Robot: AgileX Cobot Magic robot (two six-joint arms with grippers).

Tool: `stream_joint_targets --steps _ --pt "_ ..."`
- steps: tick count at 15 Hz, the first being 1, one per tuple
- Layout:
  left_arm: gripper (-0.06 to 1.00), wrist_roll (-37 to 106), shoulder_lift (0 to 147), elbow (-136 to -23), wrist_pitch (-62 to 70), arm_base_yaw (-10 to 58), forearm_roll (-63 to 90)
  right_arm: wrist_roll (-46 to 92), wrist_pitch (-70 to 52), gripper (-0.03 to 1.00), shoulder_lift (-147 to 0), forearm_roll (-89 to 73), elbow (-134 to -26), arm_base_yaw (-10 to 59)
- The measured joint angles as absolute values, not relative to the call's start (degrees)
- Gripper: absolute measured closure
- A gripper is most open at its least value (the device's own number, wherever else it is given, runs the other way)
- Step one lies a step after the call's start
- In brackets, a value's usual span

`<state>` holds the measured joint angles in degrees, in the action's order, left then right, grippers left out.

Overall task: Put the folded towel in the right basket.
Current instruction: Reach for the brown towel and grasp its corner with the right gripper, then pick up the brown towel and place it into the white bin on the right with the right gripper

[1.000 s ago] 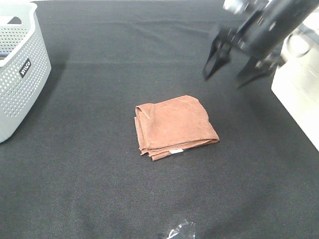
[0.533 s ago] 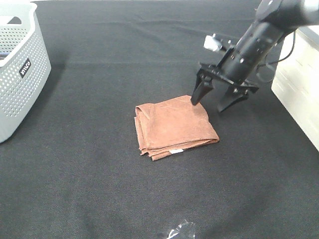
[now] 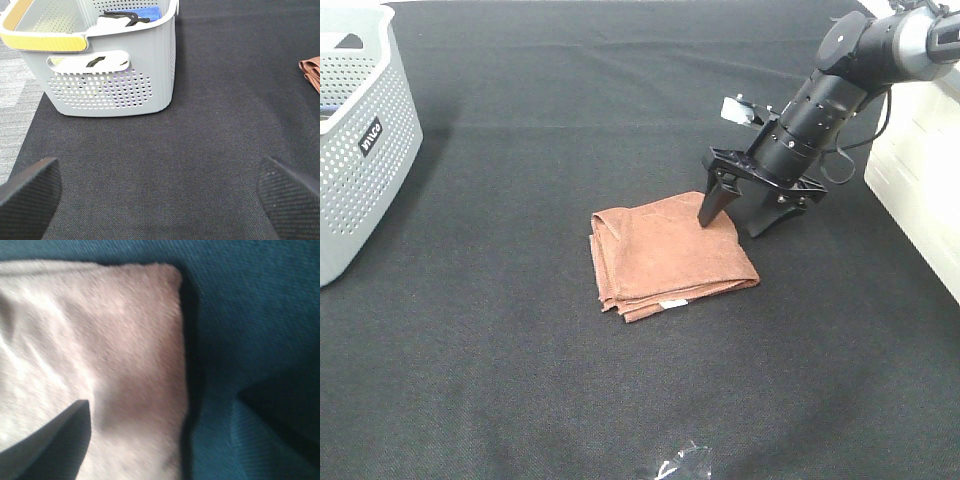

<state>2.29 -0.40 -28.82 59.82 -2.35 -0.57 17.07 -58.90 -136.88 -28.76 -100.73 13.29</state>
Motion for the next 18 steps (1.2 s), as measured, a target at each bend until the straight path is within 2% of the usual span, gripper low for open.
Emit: stream_joint_targets --steps 2,5,6,8,9,10,13,18 --pt "-0.05 2.3 -0.4 -28.8 59.8 -2.3 -0.6 18.6 -58.8 0.21 -138.5 -34.3 -100.8 13.8" --pt "-0.05 2.3 -0.4 -28.8 59.8 -2.3 -0.6 20.8 -58.0 0.24 -140.5 -41.9 -101.2 19.6" --pt "-0.05 2.3 -0.4 -28.8 59.8 -2.3 -0.6 20.8 -58.0 0.24 -140.5 -41.9 -101.2 19.6" --pt "-0.05 2.3 -0.4 -28.8 59.8 -2.3 -0.6 21.1 -56.9 0.46 -141.9 -41.0 -103.5 25.3" --pt "-0.05 2.3 -0.4 -28.8 59.8 -2.3 -0.6 20.8 -57.4 0.61 -142.3 -39.7 -104.6 25.5" --pt "-0.05 2.3 -0.4 -28.8 59.8 -2.3 -0.6 20.7 -58.1 0.71 -142.6 -39.5 -105.1 25.5" --pt "-0.05 2.3 -0.4 -28.8 59.8 -2.3 -0.6 19.1 -67.6 0.71 -142.6 -35.6 -113.0 25.5" --pt "-0.05 2.3 -0.4 -28.8 59.8 -2.3 -0.6 10.9 -68.8 0.71 -131.0 -31.4 -120.9 24.4"
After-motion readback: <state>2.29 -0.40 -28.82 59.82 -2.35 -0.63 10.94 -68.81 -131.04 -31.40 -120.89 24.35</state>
